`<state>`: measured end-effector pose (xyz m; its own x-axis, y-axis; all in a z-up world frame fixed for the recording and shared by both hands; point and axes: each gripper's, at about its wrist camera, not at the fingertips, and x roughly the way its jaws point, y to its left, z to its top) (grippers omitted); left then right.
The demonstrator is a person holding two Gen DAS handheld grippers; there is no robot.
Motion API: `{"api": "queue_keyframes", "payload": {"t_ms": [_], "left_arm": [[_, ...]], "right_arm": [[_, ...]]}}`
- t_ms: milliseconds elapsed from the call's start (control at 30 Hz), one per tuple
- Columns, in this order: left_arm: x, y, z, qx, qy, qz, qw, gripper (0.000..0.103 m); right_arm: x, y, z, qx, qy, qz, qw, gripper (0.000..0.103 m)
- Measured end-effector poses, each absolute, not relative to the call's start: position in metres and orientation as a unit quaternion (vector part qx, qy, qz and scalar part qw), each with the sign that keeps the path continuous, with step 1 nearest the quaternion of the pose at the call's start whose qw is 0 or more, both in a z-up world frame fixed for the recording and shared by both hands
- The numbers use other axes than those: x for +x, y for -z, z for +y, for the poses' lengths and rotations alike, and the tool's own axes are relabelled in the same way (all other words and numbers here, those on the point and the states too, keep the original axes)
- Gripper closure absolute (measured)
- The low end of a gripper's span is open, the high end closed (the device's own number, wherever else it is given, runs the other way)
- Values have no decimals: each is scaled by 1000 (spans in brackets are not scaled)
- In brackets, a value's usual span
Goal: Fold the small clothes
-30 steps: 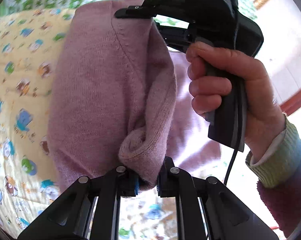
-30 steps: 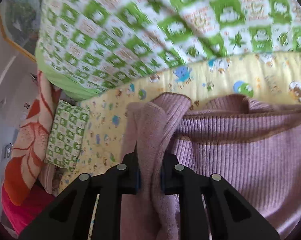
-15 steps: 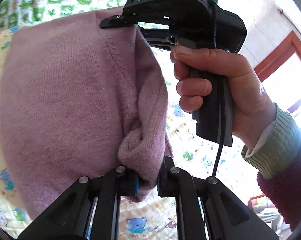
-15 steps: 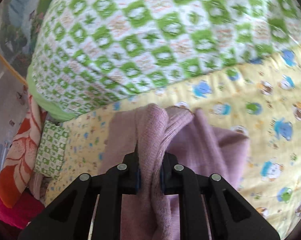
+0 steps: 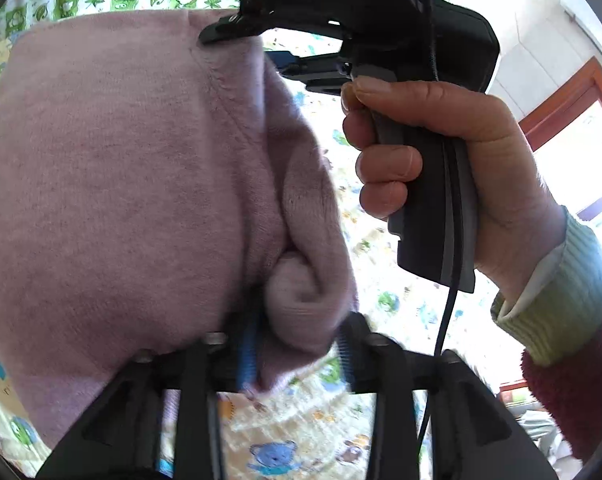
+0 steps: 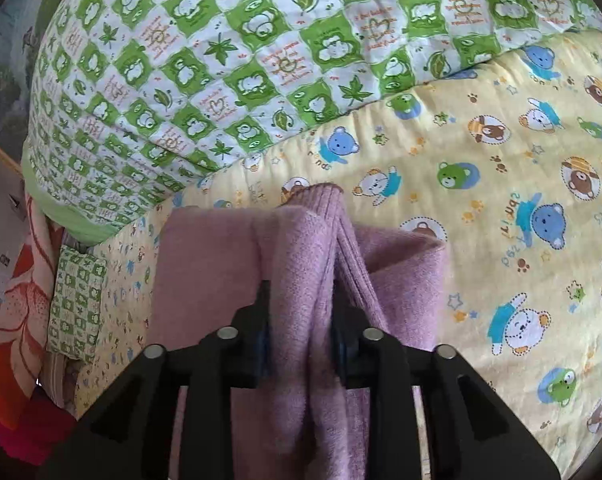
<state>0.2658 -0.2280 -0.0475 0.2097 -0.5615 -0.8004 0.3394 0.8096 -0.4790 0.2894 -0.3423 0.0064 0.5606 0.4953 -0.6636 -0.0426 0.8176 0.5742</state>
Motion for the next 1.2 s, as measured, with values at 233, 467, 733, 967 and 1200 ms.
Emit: {"api": "queue_keyframes", "payload": {"t_ms": [233, 467, 733, 967, 1200], "left_arm": [[234, 30, -204, -98, 300, 543, 778, 44], [224, 26, -145, -120, 259, 547, 787, 39], [242, 24, -82, -174, 175, 547, 800, 36], [262, 45, -54, -203, 141, 566, 787, 34], [271, 57, -68, -185, 149, 577, 781, 34]], "right_arm": [[242, -27, -364, 262, -119, 409, 866, 51], [188, -40, -360, 288, -141, 388, 864, 49], [158, -15, -327, 263, -158, 426, 851, 49], [159, 12, -322, 261, -152, 453, 839, 52], [154, 9, -327, 273, -152, 448, 838, 92]]}}
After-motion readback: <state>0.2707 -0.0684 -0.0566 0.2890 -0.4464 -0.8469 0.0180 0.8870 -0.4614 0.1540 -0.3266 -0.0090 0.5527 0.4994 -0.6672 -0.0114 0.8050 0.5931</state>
